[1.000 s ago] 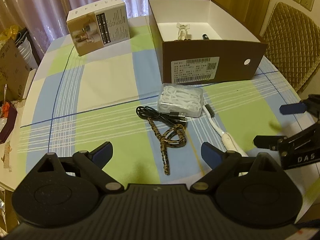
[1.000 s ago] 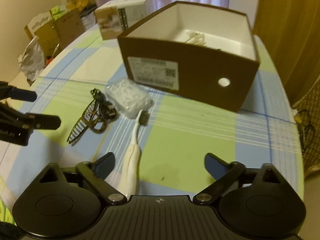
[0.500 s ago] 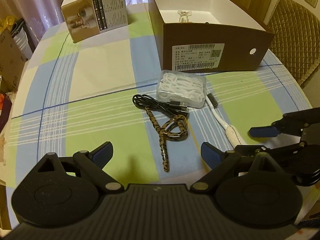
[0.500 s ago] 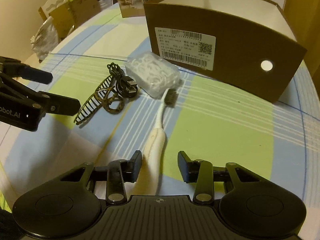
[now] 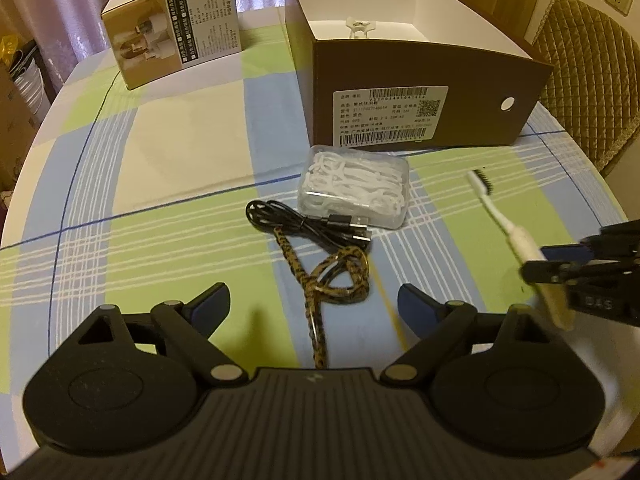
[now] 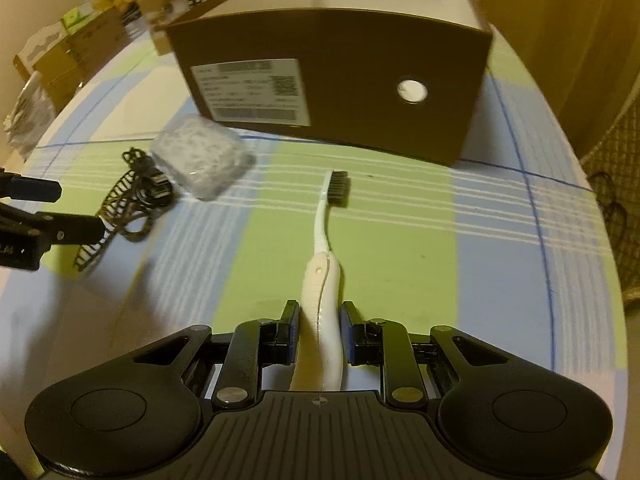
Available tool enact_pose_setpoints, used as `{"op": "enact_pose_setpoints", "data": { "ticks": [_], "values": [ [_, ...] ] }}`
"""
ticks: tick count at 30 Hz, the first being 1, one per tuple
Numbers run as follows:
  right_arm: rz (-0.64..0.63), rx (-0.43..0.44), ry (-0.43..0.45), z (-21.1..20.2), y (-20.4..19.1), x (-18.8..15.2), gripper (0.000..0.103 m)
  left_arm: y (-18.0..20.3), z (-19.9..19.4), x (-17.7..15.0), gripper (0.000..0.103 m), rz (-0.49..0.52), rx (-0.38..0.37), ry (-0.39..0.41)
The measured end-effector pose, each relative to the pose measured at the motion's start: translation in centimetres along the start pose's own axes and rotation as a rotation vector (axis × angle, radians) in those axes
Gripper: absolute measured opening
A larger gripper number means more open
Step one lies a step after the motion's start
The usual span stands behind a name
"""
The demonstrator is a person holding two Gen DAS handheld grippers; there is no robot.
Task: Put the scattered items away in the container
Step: 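Grasp the leopard-print cord with left tool while right tool grasps the white toothbrush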
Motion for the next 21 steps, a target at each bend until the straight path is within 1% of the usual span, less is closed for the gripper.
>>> {"op": "enact_pose_setpoints", "data": {
  "ticks": [2,8,10,12,14,16,17,21],
  "values": [
    [0.007,-0.002,0.004,-0.2,0.2,-0.1,0.019,0.2,0.6,0.1,0.079,0.003,-0.003,-0.006],
    [0.003,-0.006,0.006,-0.4,0.3,-0.3,0.019,0.9,2.1,0.1,0.067,0.02,-0.005,-0.024],
    [0.003,-0.005,0.006,-0.4,0.2,-0.3,0.019,0.9,2.5,0.0,0.065,0.012,-0.015,-0.028],
    [0.002,-0.006,0.005,-0.4,0.2,-0.4,0.019,0.6,2.9,-0.1,0.06,-0.011,-0.029,-0.036],
    [0.001,-0.006,0.005,-0.3,0.3,-0.3,0.019,0.3,3.2,-0.3,0.046,-0.038,-0.055,-0.046],
    [0.001,-0.006,0.005,-0.4,0.3,-0.3,0.019,-0.2,3.3,-0.4,0.039,-0.066,-0.093,-0.049],
    [0.0,-0.006,0.005,-0.3,0.3,-0.3,0.019,-0.3,3.2,-0.4,0.036,-0.07,-0.096,-0.048],
    [0.002,-0.006,0.004,-0.3,0.3,-0.3,0.019,-0.6,2.8,-1.1,0.034,-0.059,-0.097,-0.034]
  ]
}}
Point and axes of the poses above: each gripper's, at about its wrist camera, not at the fingertips, and z roughly the way its jaws point, y to its right, x to its top, the point moved 2 cm from there along z, roughly the way its jaws point, and after that the axes turned 11 degrees about x, right-handed, at the moved point
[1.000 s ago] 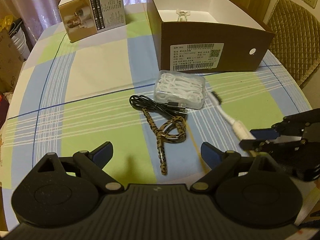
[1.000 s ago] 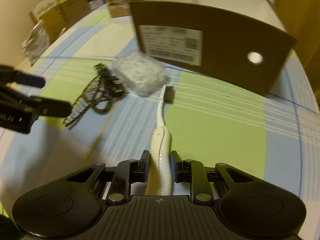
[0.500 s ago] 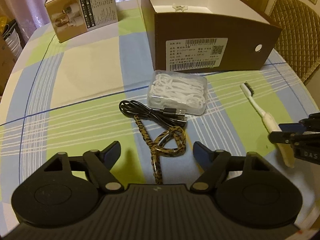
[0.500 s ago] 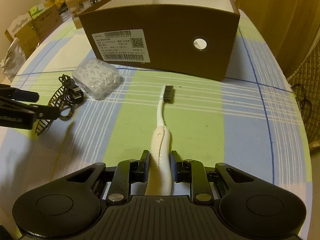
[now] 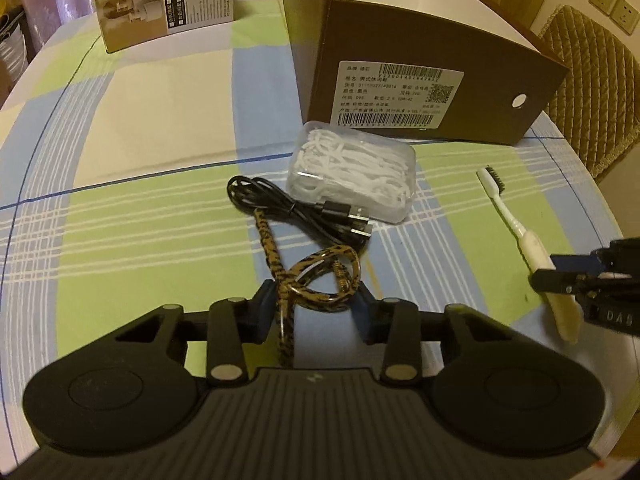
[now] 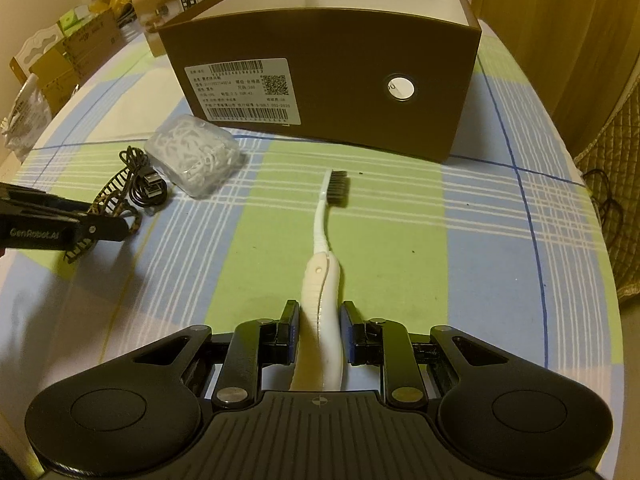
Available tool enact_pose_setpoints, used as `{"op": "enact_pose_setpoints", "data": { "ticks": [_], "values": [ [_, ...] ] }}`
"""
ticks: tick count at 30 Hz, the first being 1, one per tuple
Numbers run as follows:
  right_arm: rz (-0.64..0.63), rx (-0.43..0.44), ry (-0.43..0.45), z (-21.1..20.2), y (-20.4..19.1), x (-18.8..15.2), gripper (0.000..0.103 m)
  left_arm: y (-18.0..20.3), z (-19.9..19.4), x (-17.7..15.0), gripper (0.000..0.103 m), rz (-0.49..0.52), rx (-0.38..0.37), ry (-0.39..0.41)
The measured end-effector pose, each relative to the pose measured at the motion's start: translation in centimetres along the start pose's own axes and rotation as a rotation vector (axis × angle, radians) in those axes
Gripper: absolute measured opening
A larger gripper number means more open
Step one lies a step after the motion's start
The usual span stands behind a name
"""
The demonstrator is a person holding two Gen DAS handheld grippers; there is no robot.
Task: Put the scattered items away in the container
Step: 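Grasp the leopard-print cord with left tool while right tool grasps the white toothbrush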
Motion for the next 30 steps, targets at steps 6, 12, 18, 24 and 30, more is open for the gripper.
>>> {"op": "enact_pose_setpoints", "data": {
  "ticks": [6,12,18,24,30],
  "values": [
    [0.007,0.008,-0.013,-0.4,0.2,-0.5,0.019,-1.1,-1.2,-2.1,0.034,-0.003,-0.015,-0.02],
    [0.012,0.028,-0.039,-1.5,0.7,-1.7,0.019,-1.2,-2.9,-4.8,0.034,-0.002,-0.04,-0.049],
    [0.019,0.038,-0.046,-2.0,0.9,-2.5,0.02,-0.6,-3.0,-4.9,0.05,-0.013,-0.011,-0.024],
    [0.007,0.02,-0.023,-1.6,0.7,-2.1,0.051,0.1,-2.3,-4.3,0.05,0.021,0.039,0.015],
    [-0.023,-0.007,0.0,-0.5,0.4,-1.5,0.051,0.2,-2.2,-4.3,0.043,0.056,0.05,0.037]
  ]
}}
Point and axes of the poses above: each gripper's, at about its wrist camera, not at the fingertips, and z roughly the way its jaws point, y to its right, x to its top, the point moved 2 cm from there along z, roughly the way its jaws point, and after that the axes turned 11 degrees about x, right-handed, at the moved point
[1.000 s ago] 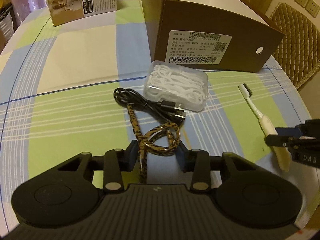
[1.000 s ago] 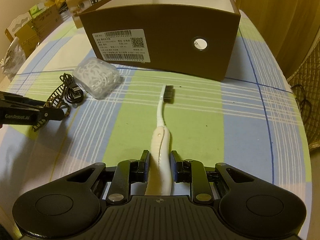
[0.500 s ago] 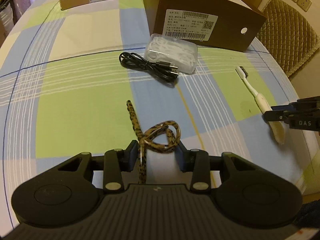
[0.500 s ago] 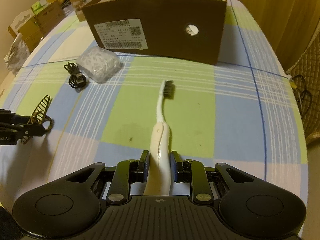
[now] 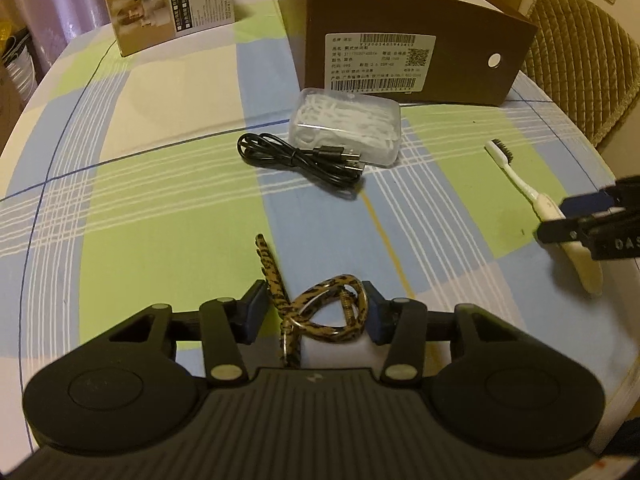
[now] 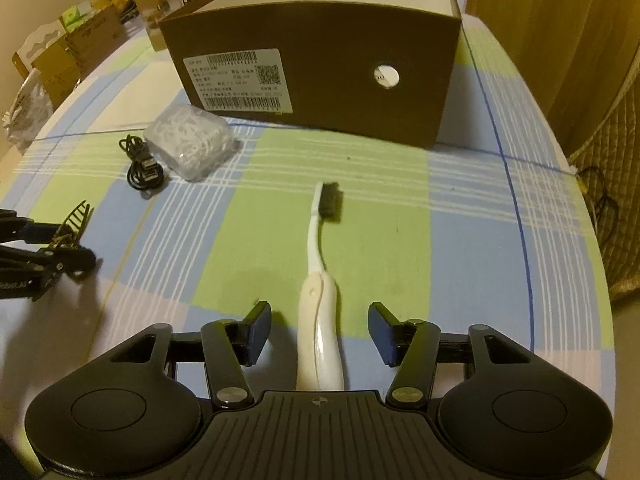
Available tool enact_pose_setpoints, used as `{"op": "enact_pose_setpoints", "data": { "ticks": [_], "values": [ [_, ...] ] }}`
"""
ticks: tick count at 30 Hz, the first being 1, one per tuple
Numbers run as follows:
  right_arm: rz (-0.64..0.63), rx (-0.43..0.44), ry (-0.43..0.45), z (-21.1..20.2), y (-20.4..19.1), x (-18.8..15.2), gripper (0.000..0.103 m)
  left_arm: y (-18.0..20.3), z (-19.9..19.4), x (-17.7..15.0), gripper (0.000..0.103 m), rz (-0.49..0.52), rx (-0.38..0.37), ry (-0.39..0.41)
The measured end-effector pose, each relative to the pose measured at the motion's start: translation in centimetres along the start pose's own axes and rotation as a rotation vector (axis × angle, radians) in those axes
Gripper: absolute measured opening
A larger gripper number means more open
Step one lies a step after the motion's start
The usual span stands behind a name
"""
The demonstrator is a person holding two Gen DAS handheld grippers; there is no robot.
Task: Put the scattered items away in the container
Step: 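Grasp the leopard-print cord with left tool while right tool grasps the white toothbrush, then lift the leopard cord with left tool while right tool lifts the toothbrush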
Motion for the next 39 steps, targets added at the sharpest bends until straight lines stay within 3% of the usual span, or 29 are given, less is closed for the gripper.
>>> {"op": "enact_pose_setpoints", "data": {
  "ticks": [4,7,10,26,39],
  "values": [
    [-0.054,-0.035,0.002,0.8,-0.4,0.5,0.048,-0.1,0.0,-0.1,0.042,0.003,-0.003,0.003],
    [-0.074,-0.033,-0.001,0.8,-0.7,0.6,0.024,-0.1,0.0,-0.1,0.042,0.004,-0.003,0.003],
    [-0.078,-0.033,-0.004,0.7,-0.7,0.3,0.018,-0.2,0.0,-0.3,0.042,0.004,-0.003,0.005],
    [-0.057,-0.017,0.025,-1.0,-1.2,-0.2,0.017,-0.1,-0.6,-0.5,0.042,0.014,-0.015,-0.004],
    [-0.044,0.014,0.059,-2.3,-1.6,0.3,0.017,-0.1,-2.2,0.2,0.042,0.008,-0.029,0.035]
  ]
}}
Point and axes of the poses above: each gripper's, at about its wrist camera, not at the fingertips, and z roughly the way its jaws point, y to its right, x to its top, the point moved 2 cm from there along z, roughly the way its jaws point, and after that the axes turned 11 degrees about x, right-handed, at the moved point
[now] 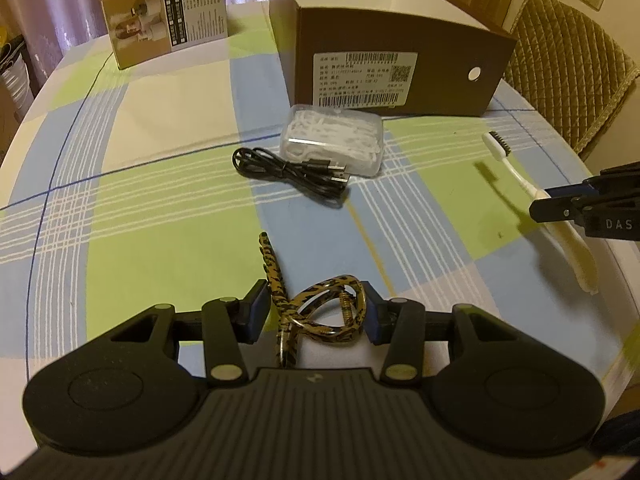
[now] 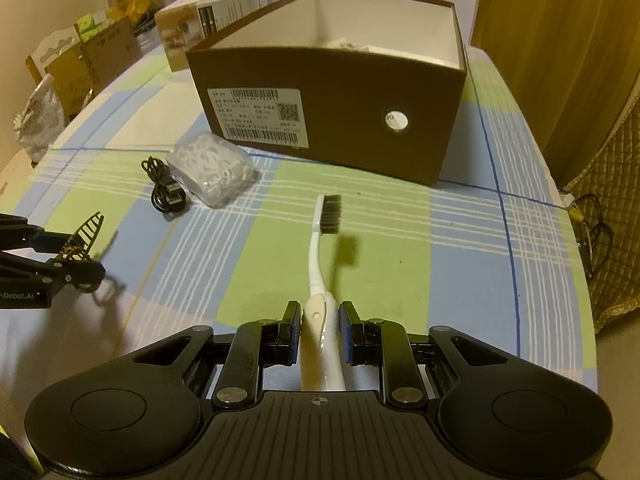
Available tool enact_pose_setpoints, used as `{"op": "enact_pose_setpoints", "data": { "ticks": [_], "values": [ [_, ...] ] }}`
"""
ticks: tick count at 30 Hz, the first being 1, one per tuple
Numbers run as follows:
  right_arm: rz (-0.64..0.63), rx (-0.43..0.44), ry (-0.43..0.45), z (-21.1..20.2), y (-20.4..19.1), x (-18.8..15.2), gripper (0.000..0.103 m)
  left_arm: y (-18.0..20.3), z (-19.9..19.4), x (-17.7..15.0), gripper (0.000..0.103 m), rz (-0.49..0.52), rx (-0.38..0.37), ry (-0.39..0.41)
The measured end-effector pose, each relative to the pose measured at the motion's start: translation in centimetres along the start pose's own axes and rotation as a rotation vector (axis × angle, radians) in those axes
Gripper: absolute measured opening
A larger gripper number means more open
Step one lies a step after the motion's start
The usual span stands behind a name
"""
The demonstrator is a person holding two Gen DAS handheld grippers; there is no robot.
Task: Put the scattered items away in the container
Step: 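Lift the leopard cord with left tool while right tool lifts the toothbrush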
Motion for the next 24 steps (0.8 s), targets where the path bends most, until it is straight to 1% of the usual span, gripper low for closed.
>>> {"op": "enact_pose_setpoints", "data": {
  "ticks": [12,24],
  "values": [
    [0.007,0.04,0.052,-1.6,-0.5,1.4,0.017,0.5,-2.7,2.5,0.042,0.009,-0.033,0.075],
    [0.031,0.072,0.099,-2.7,-0.3,2.6,0.017,1.4,-3.5,5.2,0.042,0.034,-0.058,0.12]
  ]
}}
Point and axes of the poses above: each gripper's, at about its wrist camera, not at the fingertips, and z roughly the way its jaws point, y to its right, x to its top, the point moved 2 cm from there along z, roughly the way its jaws point, and after that the axes turned 11 degrees about x, right-handed, at the moved point
